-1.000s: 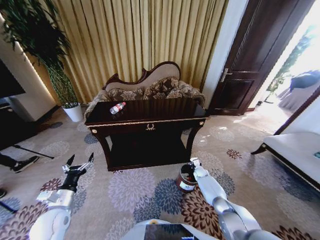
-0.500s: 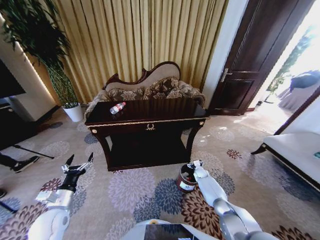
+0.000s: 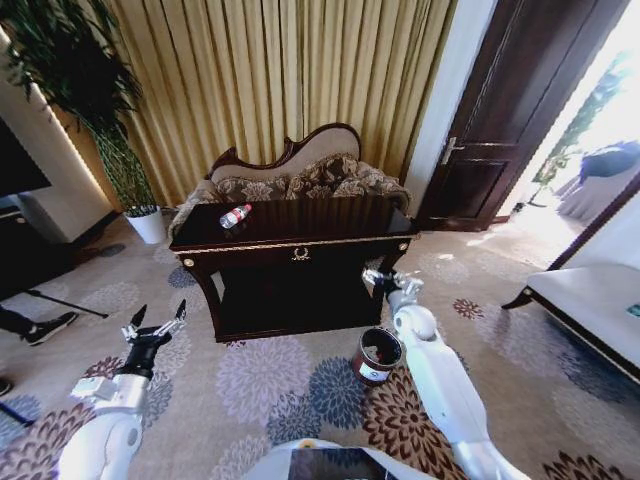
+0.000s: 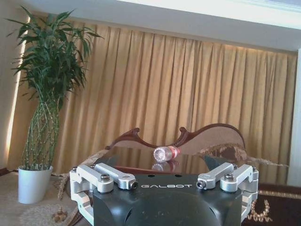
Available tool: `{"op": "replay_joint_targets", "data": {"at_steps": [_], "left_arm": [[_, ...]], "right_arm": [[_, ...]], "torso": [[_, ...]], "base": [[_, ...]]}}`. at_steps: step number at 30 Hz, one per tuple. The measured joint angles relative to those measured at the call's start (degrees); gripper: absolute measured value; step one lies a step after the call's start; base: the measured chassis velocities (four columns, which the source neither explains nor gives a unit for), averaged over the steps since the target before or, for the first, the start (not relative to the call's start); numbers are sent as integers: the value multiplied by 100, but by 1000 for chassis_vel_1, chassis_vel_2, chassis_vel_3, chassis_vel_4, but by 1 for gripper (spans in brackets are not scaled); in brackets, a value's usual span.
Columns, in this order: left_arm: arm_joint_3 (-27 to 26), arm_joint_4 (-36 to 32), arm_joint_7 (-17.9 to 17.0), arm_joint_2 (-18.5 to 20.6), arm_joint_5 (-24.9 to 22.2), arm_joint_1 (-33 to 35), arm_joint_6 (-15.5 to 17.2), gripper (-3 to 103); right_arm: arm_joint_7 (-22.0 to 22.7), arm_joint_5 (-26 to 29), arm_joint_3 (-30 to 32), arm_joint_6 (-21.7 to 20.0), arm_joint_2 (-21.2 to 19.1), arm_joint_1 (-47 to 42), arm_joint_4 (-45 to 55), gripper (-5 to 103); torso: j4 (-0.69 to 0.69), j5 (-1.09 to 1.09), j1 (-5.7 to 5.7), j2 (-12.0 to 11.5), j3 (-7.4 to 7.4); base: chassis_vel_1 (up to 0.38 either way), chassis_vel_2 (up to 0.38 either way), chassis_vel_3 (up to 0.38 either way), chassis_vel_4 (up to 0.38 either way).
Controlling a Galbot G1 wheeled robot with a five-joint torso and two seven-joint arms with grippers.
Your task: Move to the front of the table and place the trash on the table into the trash bin.
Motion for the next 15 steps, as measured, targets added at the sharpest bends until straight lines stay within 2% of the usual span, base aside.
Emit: {"op": "replay_joint_targets", "data": {"at_steps": [5,10,15], "left_arm": [[-73,-105,-172,41,-74,-30,115,100],[-98,-121,-197,39,-89,-26,140,100],[-109,-89,-195,58,-150,-17,143,100]], "right_arm": [[42,52,-37,-42,-23,-69,508,100],[12,50,-11,2,-98,-200,686,100],[-265,100,162,383,-341,-554,808,100]], "torso": [[0,1,0,0,1],[0,1,0,0,1],[0,2,0,-1,1]], "base": [[0,0,0,0],[0,0,0,0],[0,0,0,0]]}}
